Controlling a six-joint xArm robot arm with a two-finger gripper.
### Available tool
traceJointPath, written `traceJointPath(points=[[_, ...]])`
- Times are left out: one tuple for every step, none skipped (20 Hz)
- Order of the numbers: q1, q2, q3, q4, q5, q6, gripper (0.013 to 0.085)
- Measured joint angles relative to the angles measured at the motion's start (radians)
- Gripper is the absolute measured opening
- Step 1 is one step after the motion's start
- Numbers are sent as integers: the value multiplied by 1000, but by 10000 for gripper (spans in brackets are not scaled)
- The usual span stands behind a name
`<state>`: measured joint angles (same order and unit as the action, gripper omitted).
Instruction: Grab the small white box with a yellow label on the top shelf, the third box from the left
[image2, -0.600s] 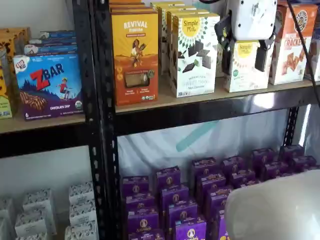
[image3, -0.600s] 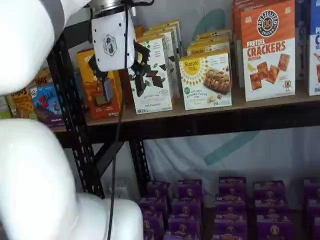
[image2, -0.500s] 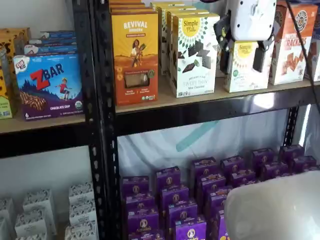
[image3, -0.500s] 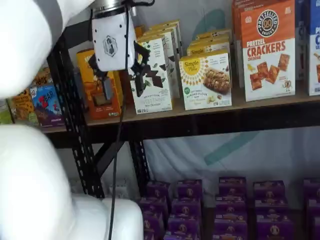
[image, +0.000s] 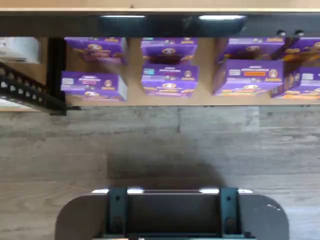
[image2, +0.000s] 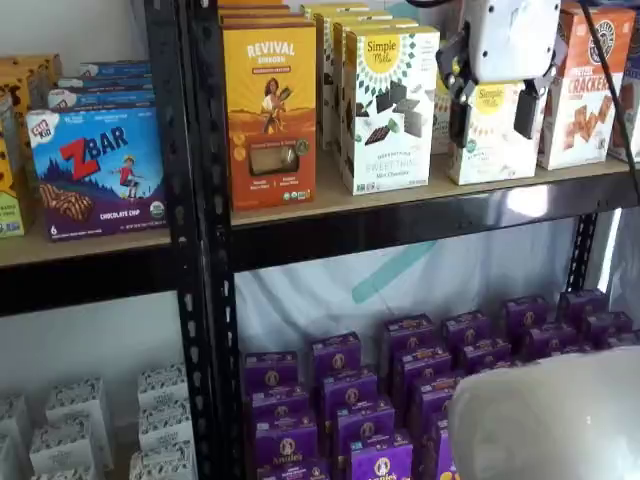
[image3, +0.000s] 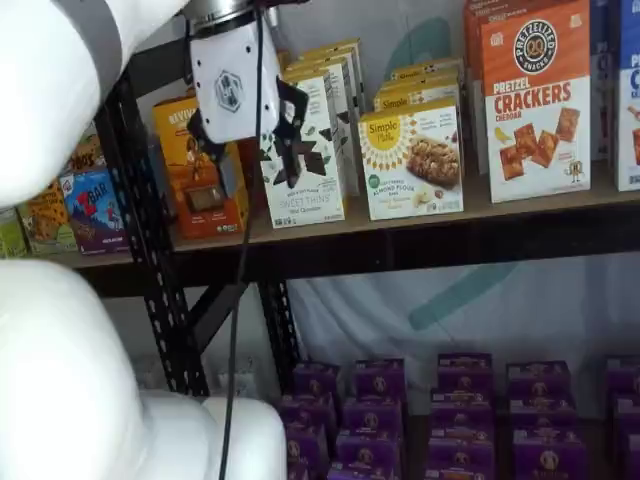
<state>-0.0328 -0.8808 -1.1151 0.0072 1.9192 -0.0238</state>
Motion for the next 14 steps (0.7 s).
traceJointPath(points=[[-21, 0, 4, -8, -12, -23, 850], [-43, 2, 6, -9, -21, -43, 850], [-71, 4, 9, -9, -35, -71, 850], [-107, 7, 13, -9, -54, -105, 850], [-138, 13, 15, -7, -71, -135, 850], [-164, 19, 16, -7, -87, -160, 850], [-190, 29, 15, -6, -104, -187, 850], [-226, 44, 13, 4, -124, -220, 850], [-251, 55, 11, 13, -137, -241, 850], [-281, 71, 7, 26, -156, -269, 850], [-297, 84, 4, 32, -170, -284, 850], [-307, 96, 0, 32, -182, -295, 850], [-321, 113, -6, 35, -197, -309, 850], [-332, 127, -11, 40, -208, -319, 850]])
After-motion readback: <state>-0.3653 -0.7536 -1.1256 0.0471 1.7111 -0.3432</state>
